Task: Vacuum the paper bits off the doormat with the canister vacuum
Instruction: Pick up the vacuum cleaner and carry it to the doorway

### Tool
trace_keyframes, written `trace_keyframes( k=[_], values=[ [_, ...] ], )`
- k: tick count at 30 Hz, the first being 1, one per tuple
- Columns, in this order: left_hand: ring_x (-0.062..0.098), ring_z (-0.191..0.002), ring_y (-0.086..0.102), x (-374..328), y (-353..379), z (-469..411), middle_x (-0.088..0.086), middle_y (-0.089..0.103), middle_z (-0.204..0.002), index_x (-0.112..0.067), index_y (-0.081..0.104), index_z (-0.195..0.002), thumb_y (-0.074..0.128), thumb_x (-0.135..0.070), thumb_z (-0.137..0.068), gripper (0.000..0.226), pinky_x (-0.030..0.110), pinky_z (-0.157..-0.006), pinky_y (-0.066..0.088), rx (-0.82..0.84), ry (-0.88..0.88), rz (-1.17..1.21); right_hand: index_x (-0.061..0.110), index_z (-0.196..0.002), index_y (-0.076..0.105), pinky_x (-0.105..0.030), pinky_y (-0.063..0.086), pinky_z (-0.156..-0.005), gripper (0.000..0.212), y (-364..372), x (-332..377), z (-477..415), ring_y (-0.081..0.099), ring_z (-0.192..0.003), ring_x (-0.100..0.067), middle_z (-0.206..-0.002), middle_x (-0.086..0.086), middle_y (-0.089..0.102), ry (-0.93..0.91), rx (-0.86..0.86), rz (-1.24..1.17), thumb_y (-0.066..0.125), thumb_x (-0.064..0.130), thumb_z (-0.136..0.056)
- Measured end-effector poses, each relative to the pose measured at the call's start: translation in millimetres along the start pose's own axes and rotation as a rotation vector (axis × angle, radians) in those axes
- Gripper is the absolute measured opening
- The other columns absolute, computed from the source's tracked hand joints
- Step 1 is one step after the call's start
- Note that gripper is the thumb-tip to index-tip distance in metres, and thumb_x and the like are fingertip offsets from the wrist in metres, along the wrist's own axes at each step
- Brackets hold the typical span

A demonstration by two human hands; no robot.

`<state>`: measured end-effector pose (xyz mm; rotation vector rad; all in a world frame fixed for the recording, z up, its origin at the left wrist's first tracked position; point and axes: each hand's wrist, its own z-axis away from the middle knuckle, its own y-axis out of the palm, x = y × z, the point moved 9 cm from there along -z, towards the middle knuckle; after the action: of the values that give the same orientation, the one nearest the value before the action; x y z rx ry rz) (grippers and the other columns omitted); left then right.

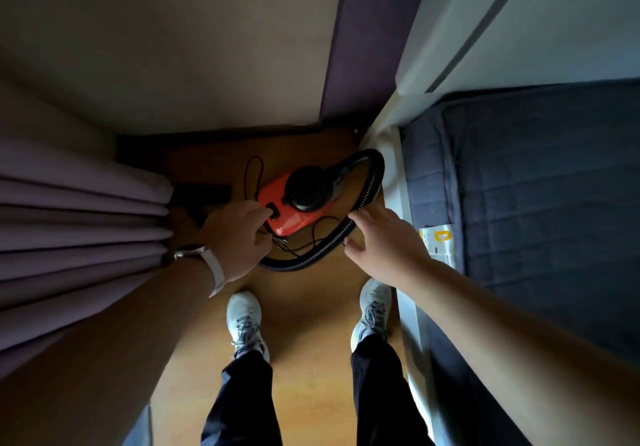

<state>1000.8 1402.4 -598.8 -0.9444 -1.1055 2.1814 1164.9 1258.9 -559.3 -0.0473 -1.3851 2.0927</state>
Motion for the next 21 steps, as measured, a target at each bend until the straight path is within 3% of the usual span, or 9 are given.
trace_keyframes(
  k=[4,9,13,16,19,21],
  values=[
    [0.034,-0.106,0.061,2,47,-43,0.012,0.063,-0.120,-0.012,0.064,-0.122,0.058,-0.036,-0.084,0.045,0.044,-0.084,0.052,0.026,0.036,-0.053,0.021,-0.125,0.056,-0.030,0.041,-0.077,0.039,55,-49,-29,0.055,-0.110,-0.019,-0.125,0.002,0.057,0.095,0.027,-0.015,0.054,0.042,-0.093],
    [0.029,-0.114,0.055,45,110,-77,0.005,0.058,-0.127,-0.018,0.057,-0.128,0.053,-0.040,-0.089,0.045,0.045,-0.089,0.049,0.102,-0.128,-0.012,0.015,-0.140,0.044,-0.037,0.047,-0.087,0.063,113,-100,-56,0.055,-0.118,-0.026,-0.130,-0.006,0.056,0.325,0.024,-0.068,0.049,0.057,-0.093],
    [0.028,-0.103,0.058,97,165,-97,0.003,0.060,-0.112,-0.020,0.058,-0.115,0.056,-0.037,-0.087,0.033,0.041,-0.081,0.050,0.187,-0.239,-0.058,0.015,-0.135,0.043,-0.040,0.050,-0.086,0.071,157,-117,-78,0.060,-0.113,-0.027,-0.125,-0.003,0.060,0.490,-0.030,-0.262,0.055,0.066,-0.087],
    [0.026,-0.091,0.060,125,187,-115,0.002,0.061,-0.097,-0.020,0.060,-0.101,0.059,-0.034,-0.086,0.021,0.037,-0.071,0.050,0.147,-0.294,-0.015,0.015,-0.127,0.040,-0.043,0.054,-0.081,0.067,176,-123,-94,0.065,-0.097,-0.024,-0.105,0.005,0.064,0.564,-0.131,-0.415,0.064,0.060,-0.083],
    [0.022,-0.074,0.059,138,201,-135,-0.002,0.057,-0.079,-0.022,0.055,-0.080,0.057,-0.033,-0.086,0.012,0.031,-0.061,0.043,0.109,-0.304,0.006,0.011,-0.126,0.036,-0.040,0.055,-0.072,0.061,194,-122,-109,0.066,-0.084,-0.024,-0.088,0.006,0.060,0.582,-0.206,-0.519,0.069,0.041,-0.084],
    [0.023,-0.068,0.060,149,214,-149,0.001,0.058,-0.083,-0.025,0.051,-0.082,0.058,-0.037,-0.082,0.015,0.034,-0.063,0.050,0.086,-0.307,0.030,0.008,-0.125,0.035,-0.045,0.057,-0.070,0.057,206,-123,-118,0.066,-0.078,-0.027,-0.083,0.004,0.058,0.601,-0.245,-0.611,0.069,0.024,-0.082]
  ],
)
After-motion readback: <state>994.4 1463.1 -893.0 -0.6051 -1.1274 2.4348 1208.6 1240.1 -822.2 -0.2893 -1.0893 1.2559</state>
